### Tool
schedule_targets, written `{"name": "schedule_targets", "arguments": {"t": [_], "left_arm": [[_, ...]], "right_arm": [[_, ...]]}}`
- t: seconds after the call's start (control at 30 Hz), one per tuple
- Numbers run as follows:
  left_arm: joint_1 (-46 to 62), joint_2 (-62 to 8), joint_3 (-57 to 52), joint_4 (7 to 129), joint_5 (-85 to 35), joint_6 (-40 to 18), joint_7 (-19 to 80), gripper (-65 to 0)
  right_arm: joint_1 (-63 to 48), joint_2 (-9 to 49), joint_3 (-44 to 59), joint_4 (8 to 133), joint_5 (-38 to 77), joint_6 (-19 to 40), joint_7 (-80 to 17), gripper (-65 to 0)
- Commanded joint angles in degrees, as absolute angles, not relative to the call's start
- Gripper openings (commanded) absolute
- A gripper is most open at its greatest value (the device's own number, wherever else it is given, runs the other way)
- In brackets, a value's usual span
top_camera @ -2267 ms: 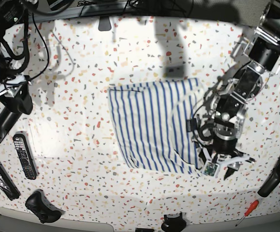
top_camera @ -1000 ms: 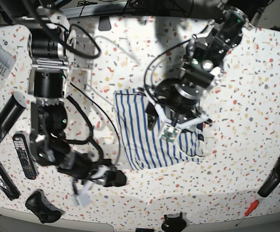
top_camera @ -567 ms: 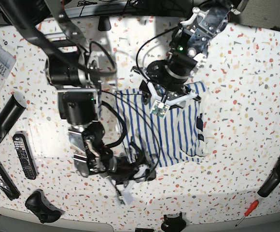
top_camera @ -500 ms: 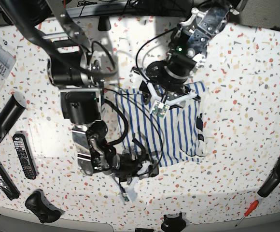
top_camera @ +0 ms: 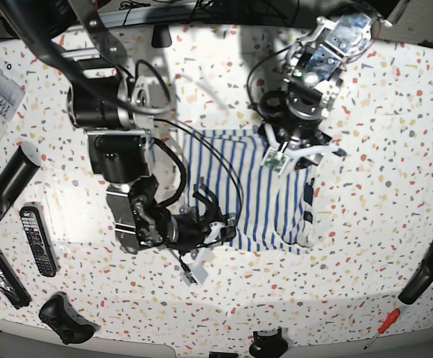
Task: Layout the t-shirt on the table in an organized manner, then fold the t-shirt properly
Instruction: 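Pull the shirt edges apart with both grippers to spread it flat, then release the shirt and lift both grippers away from it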
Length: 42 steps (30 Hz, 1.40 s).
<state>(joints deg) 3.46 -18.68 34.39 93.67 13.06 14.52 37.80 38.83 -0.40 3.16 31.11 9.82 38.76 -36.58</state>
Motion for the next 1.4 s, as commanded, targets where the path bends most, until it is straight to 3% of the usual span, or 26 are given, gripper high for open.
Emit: {"name": "schedule_targets", "arguments": {"t": [0.0,0.3,0.5,0.8,1.0,1.37], "left_arm": [[2.7,-19.7,34.1,93.5,14.8,15.2,37.4,-38.1],[-0.8,-22.6,34.1,87.3,17.2,17.9,36.8,-38.1],[-5.7,-23.0,34.1,87.2,17.1,17.9,38.0,-38.1],[-7.7,-23.0,34.1,87.2,17.1,17.8,38.1,-38.1],[-7.8,-23.1,34.1,87.2,18.4,17.8,38.2,-38.1],[-7.8,-23.1,34.1,87.2,28.8,17.8,48.0,-38.1]], "right_arm": [[40.0,0.0,3.2,32.2,11.6,39.8,-36.5,-40.7],[27.9,0.9,3.2,46.1,17.9,40.0,-40.7,-40.7],[12.8,1.0,3.2,66.1,25.6,40.0,-45.6,-40.7],[-6.1,0.7,3.2,92.3,26.2,40.0,-46.7,-40.7],[-10.9,0.5,1.4,95.6,26.4,40.0,-46.5,-40.7],[-9.5,0.6,1.5,95.7,25.8,40.0,-46.3,-40.7]]}}
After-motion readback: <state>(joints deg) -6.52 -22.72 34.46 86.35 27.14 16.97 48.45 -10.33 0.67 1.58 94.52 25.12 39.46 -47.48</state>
